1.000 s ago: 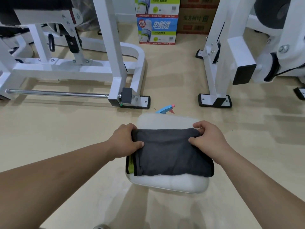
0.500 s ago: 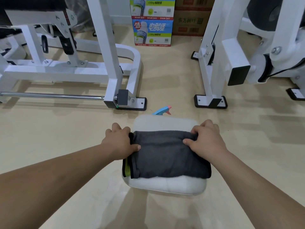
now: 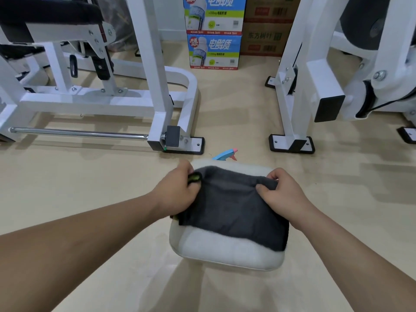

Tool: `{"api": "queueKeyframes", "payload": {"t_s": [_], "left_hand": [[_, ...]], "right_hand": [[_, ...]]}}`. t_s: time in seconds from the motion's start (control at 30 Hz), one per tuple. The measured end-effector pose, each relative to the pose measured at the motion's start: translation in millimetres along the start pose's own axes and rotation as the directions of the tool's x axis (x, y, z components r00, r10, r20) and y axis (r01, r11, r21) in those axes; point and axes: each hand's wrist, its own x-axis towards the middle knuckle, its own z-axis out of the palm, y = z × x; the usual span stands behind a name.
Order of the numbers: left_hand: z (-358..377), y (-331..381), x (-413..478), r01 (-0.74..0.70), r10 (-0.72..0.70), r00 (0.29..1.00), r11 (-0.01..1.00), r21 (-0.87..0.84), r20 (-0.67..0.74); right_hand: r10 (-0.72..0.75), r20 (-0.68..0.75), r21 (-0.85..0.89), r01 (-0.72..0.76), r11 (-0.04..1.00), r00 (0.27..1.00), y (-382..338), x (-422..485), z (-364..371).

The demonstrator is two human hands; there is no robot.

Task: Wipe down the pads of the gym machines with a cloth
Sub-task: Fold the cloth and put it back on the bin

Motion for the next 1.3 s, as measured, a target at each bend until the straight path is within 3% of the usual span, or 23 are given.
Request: {"api": "queueKeyframes", "payload": {"t_s": [0.1,0.2,0.27,0.37,0.43,0.53,0.63,0.7,0.77,0.83,0.9,0.97,1.17,1.27,1.3], "left_hand": [[-15,-5,1,0.118,-0.136,0.988,0.966,-0.229,-0.066],[-23,-19,-2,0.224,-0.241,0.97,0.935,-0.273,-0.03],[-24,-25,-4,0.282,-0.29,0.957,0.921,-0.267,0.009],[-29,-21,-5,0.262,-0.284,0.958,0.921,-0.288,-0.038],[-32,-6,-7,0.237,-0.272,0.961,0.901,-0.363,-0.049],[-32,24,-10,0.216,-0.246,0.969,0.869,-0.445,-0.009],[-19,58,-14,0.12,-0.15,0.988,0.892,-0.436,-0.036],[-4,78,-18,0.102,-0.057,0.993,0.858,-0.504,0.102],[8,86,-21,0.18,0.023,0.936,0.826,-0.534,0.351],[17,78,-19,0.156,0.043,0.892,0.905,-0.395,0.45],[25,57,-14,-0.001,0.043,0.916,0.994,-0.106,0.399],[33,41,-11,-0.164,0.093,0.921,0.973,0.161,0.379],[46,35,-10,-0.383,0.261,0.885,0.879,0.284,0.386],[52,28,-13,-0.37,0.217,0.9,0.84,0.397,0.378],[56,25,-14,-0.352,0.175,0.899,0.834,0.424,0.401]], "right_hand": [[0.089,0.022,0.182,-0.092,0.979,0.996,-3,0,7],[0.093,-0.039,0.237,-0.081,0.968,0.995,-5,3,20],[0.04,-0.109,0.152,-0.023,0.988,0.993,-5,4,25],[-0.141,-0.192,-0.22,0.098,0.971,0.971,-8,4,26],[-0.223,-0.205,-0.27,0.164,0.949,0.953,-12,3,25],[-0.13,-0.082,0.091,0.137,0.986,0.988,-16,-3,24],[0.006,0.108,0.336,-0.042,0.941,0.994,-24,-13,16],[0.1,0.234,0.427,-0.195,0.883,0.967,-24,-14,10],[0.205,0.316,0.43,-0.332,0.84,0.927,-18,-12,3],[0.262,0.274,0.365,-0.352,0.862,0.925,-6,-11,-3],[0.217,0.207,0.308,-0.274,0.911,0.954,3,-13,-1],[0.146,0.142,0.226,-0.176,0.958,0.979,7,-16,4],[0.134,0.047,0.159,-0.14,0.977,0.99,-1,-13,10],[0.077,-0.019,-0.29,-0.079,0.954,0.997,4,-9,6],[0.07,-0.04,-0.36,-0.08,0.93,0.997,7,-7,5]]}}
